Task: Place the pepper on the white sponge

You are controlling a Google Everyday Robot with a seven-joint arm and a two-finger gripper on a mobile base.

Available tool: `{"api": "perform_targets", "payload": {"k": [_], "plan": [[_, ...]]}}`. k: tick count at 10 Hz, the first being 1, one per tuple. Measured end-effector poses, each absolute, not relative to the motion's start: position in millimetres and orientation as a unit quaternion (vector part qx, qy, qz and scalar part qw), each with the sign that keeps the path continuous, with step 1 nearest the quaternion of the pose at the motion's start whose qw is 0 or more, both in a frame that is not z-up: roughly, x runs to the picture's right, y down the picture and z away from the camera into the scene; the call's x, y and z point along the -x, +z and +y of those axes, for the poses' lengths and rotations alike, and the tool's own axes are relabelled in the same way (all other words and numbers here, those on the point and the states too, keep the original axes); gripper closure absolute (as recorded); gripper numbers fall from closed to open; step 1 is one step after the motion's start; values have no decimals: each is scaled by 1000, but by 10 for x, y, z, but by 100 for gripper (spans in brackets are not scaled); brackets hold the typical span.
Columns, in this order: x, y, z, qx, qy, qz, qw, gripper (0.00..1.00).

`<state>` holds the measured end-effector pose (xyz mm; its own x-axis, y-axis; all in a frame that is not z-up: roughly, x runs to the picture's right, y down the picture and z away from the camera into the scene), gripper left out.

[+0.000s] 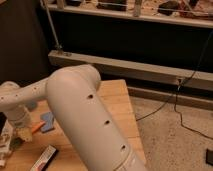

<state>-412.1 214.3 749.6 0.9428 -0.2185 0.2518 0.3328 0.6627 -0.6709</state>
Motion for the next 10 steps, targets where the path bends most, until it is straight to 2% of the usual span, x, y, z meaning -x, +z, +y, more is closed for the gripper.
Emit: {"api": "perform_targets", "payload": {"k": [6, 8, 9, 10], "plan": [[4428, 7760, 2379, 387, -187, -68, 900, 35], [4436, 7817, 2411, 390, -193, -57, 899, 49], [4442, 7840, 2399, 388, -194, -53, 899, 61], [4446, 7851, 2386, 387, -193, -50, 900, 69]]}}
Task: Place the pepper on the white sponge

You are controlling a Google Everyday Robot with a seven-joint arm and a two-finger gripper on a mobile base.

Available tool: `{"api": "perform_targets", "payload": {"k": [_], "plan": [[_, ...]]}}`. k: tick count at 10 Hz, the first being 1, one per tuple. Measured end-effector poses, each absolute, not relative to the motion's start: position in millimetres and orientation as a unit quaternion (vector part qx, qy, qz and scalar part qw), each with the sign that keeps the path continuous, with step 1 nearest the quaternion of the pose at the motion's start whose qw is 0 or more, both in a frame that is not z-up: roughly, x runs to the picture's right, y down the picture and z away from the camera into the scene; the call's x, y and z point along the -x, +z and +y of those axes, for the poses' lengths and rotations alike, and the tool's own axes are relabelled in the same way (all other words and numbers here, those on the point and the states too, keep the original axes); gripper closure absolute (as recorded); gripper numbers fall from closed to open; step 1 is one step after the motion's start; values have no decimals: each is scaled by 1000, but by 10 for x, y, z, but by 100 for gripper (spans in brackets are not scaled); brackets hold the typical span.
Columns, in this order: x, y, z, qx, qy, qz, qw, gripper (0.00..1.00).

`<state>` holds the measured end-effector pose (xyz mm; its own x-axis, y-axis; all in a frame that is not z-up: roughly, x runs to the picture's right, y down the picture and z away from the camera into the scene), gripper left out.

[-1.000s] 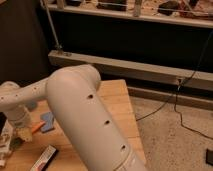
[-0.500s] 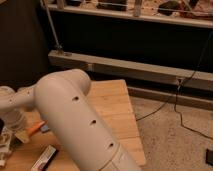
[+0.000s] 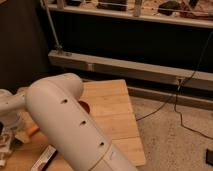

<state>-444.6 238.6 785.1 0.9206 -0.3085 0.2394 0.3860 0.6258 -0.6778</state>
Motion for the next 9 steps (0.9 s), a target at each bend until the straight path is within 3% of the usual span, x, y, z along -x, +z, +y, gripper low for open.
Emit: {"api": "perform_targets", "payload": {"k": [3, 9], "plan": [[4472, 7846, 2272, 376, -186, -40, 907, 97], [4151, 7823, 1288, 304, -54, -17, 951, 100]]}}
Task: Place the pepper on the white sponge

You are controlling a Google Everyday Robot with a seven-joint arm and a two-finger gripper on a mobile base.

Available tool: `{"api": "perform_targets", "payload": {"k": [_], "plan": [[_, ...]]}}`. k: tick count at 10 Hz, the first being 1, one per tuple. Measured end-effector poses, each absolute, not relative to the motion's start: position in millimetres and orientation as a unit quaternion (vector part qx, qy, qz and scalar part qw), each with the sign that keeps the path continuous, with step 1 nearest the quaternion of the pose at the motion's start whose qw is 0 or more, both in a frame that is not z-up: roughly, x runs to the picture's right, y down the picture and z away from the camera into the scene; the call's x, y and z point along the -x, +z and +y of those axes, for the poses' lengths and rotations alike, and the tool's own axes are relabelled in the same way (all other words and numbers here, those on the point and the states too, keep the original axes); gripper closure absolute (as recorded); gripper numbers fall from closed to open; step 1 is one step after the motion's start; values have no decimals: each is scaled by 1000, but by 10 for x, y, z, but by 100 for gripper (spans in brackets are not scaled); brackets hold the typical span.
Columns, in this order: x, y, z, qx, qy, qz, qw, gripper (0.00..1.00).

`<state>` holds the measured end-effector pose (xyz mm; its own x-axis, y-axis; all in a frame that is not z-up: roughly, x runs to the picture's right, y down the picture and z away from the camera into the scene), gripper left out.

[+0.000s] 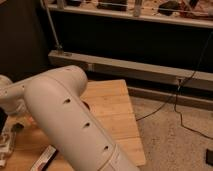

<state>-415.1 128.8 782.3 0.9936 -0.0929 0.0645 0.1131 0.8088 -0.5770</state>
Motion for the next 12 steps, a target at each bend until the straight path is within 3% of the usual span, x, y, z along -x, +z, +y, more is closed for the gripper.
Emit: {"api": "perform_targets", "payload": {"k": [5, 11, 12], "plan": [[3838, 7863, 1343, 326, 100, 3, 940, 100], [3758, 7980, 1442, 307, 151, 65, 937, 100], [3762, 8010, 1456, 306, 157, 70, 936, 96]]}}
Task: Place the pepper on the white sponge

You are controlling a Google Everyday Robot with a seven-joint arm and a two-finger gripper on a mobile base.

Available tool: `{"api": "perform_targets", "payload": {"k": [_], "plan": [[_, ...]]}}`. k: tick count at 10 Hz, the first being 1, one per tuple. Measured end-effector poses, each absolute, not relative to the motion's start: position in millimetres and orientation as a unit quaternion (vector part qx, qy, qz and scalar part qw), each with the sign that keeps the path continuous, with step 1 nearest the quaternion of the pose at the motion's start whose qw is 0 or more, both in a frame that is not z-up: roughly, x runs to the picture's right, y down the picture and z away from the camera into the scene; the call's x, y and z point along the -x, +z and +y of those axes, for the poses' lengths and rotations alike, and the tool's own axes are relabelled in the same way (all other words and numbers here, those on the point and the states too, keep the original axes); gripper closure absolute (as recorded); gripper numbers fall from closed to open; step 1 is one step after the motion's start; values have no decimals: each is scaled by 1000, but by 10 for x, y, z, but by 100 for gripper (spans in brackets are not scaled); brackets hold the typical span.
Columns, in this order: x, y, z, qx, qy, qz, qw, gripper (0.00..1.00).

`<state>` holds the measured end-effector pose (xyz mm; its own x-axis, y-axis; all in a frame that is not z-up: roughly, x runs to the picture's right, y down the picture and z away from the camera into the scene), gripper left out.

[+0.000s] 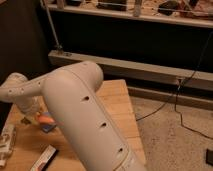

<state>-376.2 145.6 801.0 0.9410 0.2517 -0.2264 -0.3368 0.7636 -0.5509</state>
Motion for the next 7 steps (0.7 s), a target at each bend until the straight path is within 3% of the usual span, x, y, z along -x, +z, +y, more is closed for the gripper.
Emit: {"api": "perform_targets", "payload": {"k": [7], "plan": [[3775, 8206, 1364, 285, 199, 16, 937, 27]]}}
